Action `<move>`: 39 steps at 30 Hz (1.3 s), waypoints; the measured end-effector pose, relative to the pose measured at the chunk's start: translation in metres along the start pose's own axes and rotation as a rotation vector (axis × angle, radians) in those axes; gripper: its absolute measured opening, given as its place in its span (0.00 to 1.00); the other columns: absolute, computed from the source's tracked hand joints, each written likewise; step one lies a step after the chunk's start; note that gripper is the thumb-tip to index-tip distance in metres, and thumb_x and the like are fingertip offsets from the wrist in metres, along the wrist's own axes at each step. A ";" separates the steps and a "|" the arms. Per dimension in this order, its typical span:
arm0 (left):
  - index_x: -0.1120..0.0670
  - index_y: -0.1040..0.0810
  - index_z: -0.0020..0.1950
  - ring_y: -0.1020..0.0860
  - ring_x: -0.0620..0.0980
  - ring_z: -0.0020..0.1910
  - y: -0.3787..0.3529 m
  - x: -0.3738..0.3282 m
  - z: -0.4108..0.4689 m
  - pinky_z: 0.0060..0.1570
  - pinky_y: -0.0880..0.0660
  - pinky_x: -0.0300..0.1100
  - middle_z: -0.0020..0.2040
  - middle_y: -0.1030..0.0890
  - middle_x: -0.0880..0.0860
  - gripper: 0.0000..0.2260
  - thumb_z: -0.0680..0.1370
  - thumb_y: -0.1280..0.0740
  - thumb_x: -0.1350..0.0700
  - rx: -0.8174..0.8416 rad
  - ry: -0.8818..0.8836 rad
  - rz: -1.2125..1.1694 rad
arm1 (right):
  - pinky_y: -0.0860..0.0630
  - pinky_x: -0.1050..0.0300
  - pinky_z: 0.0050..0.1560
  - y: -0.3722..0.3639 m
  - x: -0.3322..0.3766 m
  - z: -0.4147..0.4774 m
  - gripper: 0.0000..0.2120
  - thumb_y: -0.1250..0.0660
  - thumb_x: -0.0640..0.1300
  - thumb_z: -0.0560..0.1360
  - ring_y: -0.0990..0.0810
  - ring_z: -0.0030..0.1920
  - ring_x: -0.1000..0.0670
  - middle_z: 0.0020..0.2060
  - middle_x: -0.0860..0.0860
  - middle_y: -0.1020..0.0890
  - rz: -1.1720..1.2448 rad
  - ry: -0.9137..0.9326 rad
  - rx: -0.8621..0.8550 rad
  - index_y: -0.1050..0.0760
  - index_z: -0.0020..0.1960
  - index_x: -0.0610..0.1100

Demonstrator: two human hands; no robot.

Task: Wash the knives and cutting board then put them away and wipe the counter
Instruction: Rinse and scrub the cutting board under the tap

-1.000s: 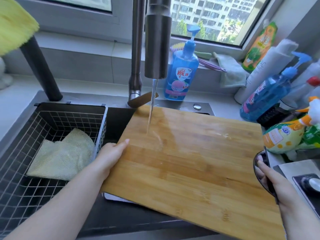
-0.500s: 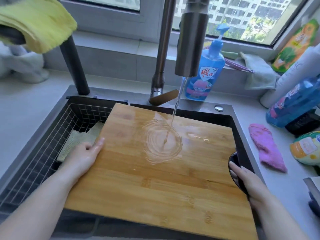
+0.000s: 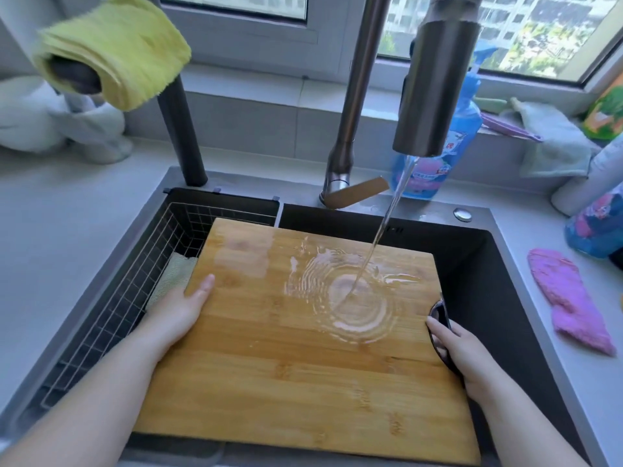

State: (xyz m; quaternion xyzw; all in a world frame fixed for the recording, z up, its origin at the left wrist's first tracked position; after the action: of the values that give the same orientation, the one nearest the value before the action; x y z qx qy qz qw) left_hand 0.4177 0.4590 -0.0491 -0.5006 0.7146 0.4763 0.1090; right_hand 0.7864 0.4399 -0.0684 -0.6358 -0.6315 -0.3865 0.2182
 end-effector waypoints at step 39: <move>0.65 0.28 0.64 0.25 0.63 0.58 -0.020 0.001 0.010 0.56 0.30 0.50 0.60 0.24 0.64 0.31 0.75 0.40 0.39 -0.162 -0.028 -0.107 | 0.55 0.55 0.74 -0.083 -0.006 -0.025 0.35 0.66 0.64 0.77 0.39 0.71 0.52 0.70 0.51 0.40 -1.509 0.937 0.183 0.50 0.75 0.43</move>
State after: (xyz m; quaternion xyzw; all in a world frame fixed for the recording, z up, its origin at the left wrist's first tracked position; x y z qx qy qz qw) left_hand 0.4303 0.4653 -0.0659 -0.5385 0.6446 0.5328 0.1035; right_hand 0.7007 0.4260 -0.0752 0.1923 -0.7561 -0.5956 0.1913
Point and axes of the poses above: each hand's wrist, its own z-axis towards the middle knuckle, its own y-axis out of the back of the hand, x = y × z, the point moved 3 cm from there along z, towards the middle knuckle
